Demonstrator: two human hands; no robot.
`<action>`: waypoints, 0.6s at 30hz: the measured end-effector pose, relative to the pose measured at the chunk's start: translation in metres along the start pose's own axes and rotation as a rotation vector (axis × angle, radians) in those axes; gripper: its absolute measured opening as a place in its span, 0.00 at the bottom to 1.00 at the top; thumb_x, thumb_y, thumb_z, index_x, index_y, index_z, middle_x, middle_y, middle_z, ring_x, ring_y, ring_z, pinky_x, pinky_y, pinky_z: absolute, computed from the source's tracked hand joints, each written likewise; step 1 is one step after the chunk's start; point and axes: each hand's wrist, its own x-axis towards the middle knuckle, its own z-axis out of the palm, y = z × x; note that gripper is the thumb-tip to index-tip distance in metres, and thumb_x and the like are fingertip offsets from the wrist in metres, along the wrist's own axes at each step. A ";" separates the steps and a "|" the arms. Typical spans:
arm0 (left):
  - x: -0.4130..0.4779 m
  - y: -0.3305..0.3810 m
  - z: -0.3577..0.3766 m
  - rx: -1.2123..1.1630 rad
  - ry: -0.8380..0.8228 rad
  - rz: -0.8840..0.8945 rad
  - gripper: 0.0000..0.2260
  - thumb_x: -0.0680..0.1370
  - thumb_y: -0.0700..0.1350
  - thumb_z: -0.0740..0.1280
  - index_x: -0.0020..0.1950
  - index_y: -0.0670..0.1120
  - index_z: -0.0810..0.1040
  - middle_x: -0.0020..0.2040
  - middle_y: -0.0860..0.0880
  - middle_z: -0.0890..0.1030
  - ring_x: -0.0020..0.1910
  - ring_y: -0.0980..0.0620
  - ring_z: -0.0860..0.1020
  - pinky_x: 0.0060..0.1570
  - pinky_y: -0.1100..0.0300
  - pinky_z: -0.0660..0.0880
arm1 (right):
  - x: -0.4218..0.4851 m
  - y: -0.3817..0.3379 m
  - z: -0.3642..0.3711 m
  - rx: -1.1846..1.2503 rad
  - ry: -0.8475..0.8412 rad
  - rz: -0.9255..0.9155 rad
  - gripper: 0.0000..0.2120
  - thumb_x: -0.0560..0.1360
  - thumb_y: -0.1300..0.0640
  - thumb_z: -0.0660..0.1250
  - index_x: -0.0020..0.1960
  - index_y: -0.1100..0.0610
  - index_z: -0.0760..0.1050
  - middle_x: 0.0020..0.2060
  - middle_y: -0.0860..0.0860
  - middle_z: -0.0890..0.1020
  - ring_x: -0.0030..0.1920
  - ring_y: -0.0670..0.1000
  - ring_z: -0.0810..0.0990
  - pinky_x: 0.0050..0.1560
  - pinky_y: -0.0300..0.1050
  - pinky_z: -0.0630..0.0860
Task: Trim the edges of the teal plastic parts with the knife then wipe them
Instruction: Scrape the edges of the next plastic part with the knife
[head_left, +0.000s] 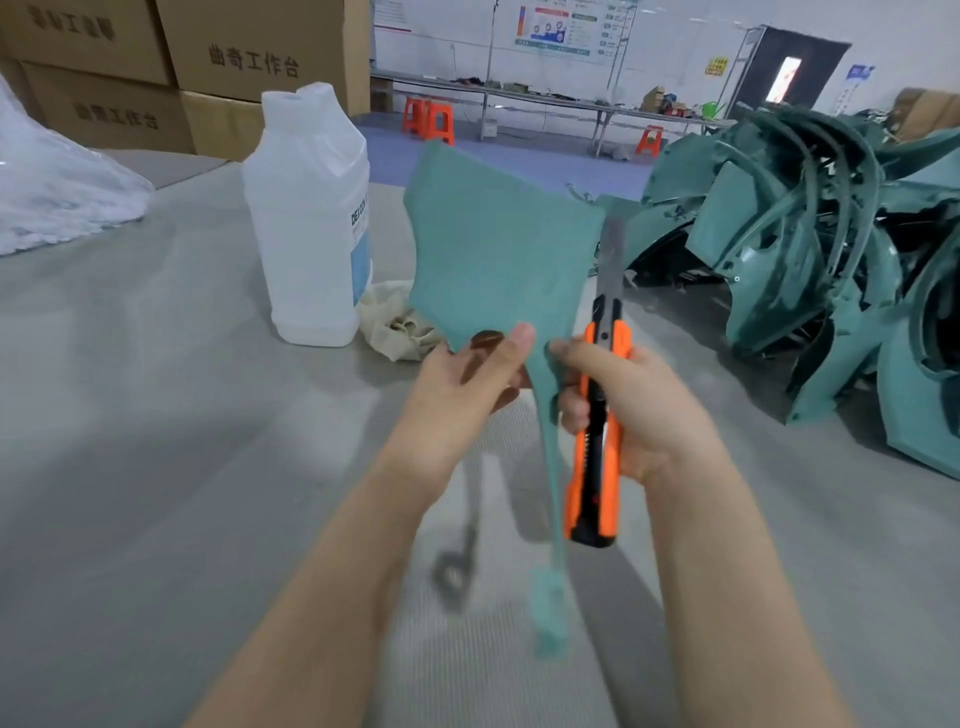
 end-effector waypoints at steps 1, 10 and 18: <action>0.001 -0.001 0.001 -0.093 0.060 -0.047 0.12 0.77 0.51 0.68 0.55 0.45 0.79 0.54 0.41 0.82 0.50 0.45 0.79 0.56 0.49 0.77 | 0.001 0.007 0.002 0.041 -0.016 0.065 0.12 0.77 0.66 0.64 0.37 0.58 0.66 0.24 0.53 0.69 0.18 0.46 0.67 0.18 0.35 0.65; 0.009 -0.010 -0.012 -0.668 0.374 -0.420 0.04 0.78 0.40 0.65 0.44 0.45 0.78 0.30 0.50 0.81 0.25 0.56 0.78 0.27 0.68 0.75 | 0.012 0.033 -0.002 -0.346 0.190 -0.164 0.24 0.78 0.34 0.53 0.47 0.53 0.76 0.35 0.49 0.82 0.25 0.45 0.69 0.29 0.39 0.66; 0.011 -0.008 -0.018 -0.948 0.382 -0.419 0.05 0.72 0.37 0.66 0.36 0.42 0.77 0.31 0.48 0.80 0.28 0.55 0.77 0.25 0.69 0.74 | 0.001 0.049 -0.005 -0.832 -0.001 -0.456 0.20 0.73 0.33 0.54 0.42 0.49 0.69 0.30 0.47 0.76 0.31 0.45 0.72 0.35 0.42 0.67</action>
